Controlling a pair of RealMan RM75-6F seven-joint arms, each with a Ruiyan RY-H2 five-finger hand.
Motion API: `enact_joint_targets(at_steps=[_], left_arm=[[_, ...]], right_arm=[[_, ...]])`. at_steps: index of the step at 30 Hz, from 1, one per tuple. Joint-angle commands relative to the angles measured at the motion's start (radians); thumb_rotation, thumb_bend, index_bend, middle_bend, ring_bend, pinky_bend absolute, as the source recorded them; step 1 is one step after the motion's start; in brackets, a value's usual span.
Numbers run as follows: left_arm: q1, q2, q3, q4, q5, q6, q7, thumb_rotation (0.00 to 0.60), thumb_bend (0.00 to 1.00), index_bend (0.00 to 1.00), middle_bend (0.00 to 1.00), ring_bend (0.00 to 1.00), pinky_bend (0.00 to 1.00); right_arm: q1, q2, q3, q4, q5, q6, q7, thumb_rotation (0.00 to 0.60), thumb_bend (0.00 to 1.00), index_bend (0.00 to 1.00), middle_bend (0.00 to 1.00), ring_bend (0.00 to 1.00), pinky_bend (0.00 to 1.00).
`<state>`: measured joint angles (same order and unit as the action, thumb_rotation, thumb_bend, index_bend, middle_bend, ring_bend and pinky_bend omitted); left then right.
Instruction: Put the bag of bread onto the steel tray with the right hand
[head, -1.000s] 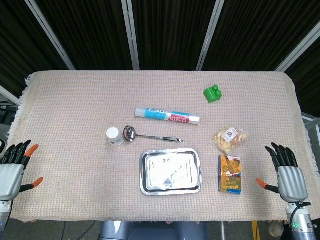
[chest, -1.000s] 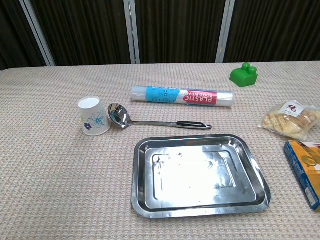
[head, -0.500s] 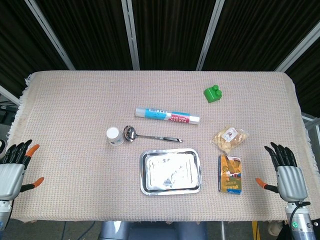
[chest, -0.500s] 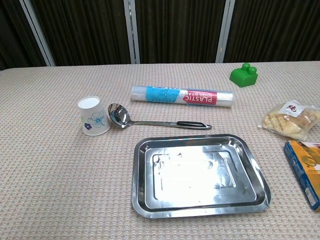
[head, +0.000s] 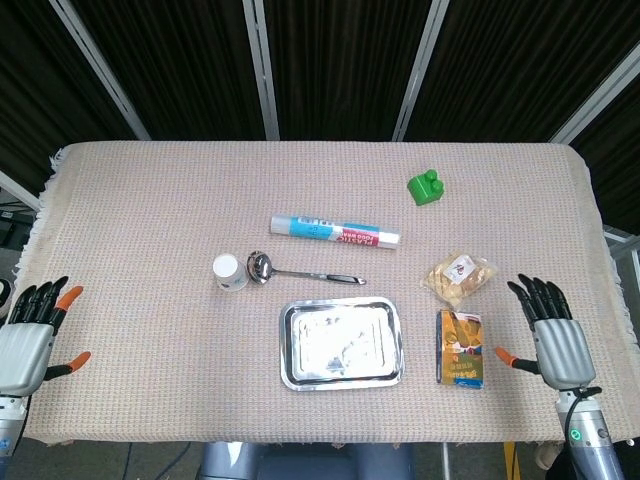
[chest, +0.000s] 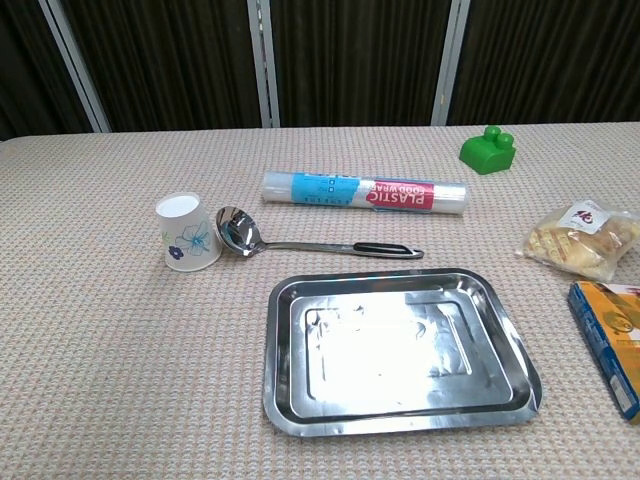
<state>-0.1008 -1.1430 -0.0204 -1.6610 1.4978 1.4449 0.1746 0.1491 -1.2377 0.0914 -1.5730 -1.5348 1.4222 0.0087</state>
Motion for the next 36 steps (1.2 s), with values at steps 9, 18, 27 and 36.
enact_joint_targets(at_steps=[9, 18, 27, 36], left_arm=[[-0.001, 0.012, -0.005, -0.010, 0.002, 0.009, 0.010, 0.576, 0.12, 0.12, 0.00, 0.00, 0.00], [-0.002, 0.025, -0.008, -0.023, 0.004, 0.016, 0.019, 0.578, 0.13, 0.12, 0.00, 0.00, 0.00], [-0.007, 0.032, -0.009, -0.040, 0.002, 0.010, 0.036, 0.576, 0.13, 0.12, 0.00, 0.00, 0.00], [-0.009, 0.033, -0.010, -0.048, -0.002, 0.008, 0.046, 0.577, 0.12, 0.12, 0.00, 0.00, 0.00]], right_arm=[[0.178, 0.049, 0.079, -0.068, 0.067, -0.243, 0.004, 0.600, 0.06, 0.02, 0.00, 0.00, 0.05], [0.348, 0.042, 0.129, -0.012, 0.243, -0.550, 0.043, 0.600, 0.00, 0.00, 0.00, 0.00, 0.05], [0.450, -0.038, 0.131, 0.144, 0.401, -0.727, 0.025, 0.600, 0.00, 0.00, 0.00, 0.00, 0.05], [0.513, -0.121, 0.120, 0.296, 0.490, -0.811, 0.004, 0.600, 0.00, 0.00, 0.00, 0.00, 0.05]])
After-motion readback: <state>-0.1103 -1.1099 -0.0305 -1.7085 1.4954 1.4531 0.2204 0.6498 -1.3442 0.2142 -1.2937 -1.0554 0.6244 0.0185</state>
